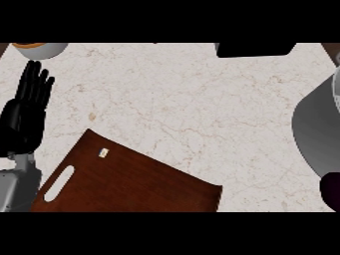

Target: Pick the eggplant from the tray and place it in the pot

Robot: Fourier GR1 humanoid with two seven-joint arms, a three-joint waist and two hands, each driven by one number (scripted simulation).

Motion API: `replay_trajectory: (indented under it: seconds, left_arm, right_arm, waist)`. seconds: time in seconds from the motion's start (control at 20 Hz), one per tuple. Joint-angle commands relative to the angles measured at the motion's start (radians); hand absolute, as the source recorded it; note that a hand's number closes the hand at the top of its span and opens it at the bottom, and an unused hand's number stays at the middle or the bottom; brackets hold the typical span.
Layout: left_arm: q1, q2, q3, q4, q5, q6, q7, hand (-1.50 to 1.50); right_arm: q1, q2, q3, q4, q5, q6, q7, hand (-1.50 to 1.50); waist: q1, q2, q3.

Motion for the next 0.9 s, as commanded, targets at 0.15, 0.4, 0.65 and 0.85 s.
replay_trajectory:
  seconds: [0.15, 0.4, 0.65, 0.85]
  left_arm:
    - [0.017, -0.026, -0.017, 0.046, -0.011, -0.03, -0.07, 0.0]
    - [-0.039, -0.005, -0.008, 0.005, -0.003, -0.018, 0.021, 0.0]
    - [-0.081, -0.008, 0.015, 0.094, -0.007, -0.039, -0.011, 0.0]
    - [-0.061, -0.032, -0.01, 0.042, -0.02, -0.026, 0.005, 0.0]
  right_arm:
    - [0.011, -0.052, -0.338, 0.154, -0.43, 0.058, -0.186, 1.5]
    - [-0.069, -0.128, -0.496, 0.501, -0.59, 0.135, -0.439, 1.5]
    - [-0.185, -0.126, -0.476, 0.736, -0.523, 0.15, -0.609, 1.5]
    - [-0.374, -0.176, -0.413, 1.012, -0.458, 0.122, -0.671, 1.5]
  waist:
    - [0.03, 0.005, 0.0]
    - [0.045, 0.006, 0.001]
    - [0.05, 0.008, 0.0]
    - [0.064, 0.009, 0.0]
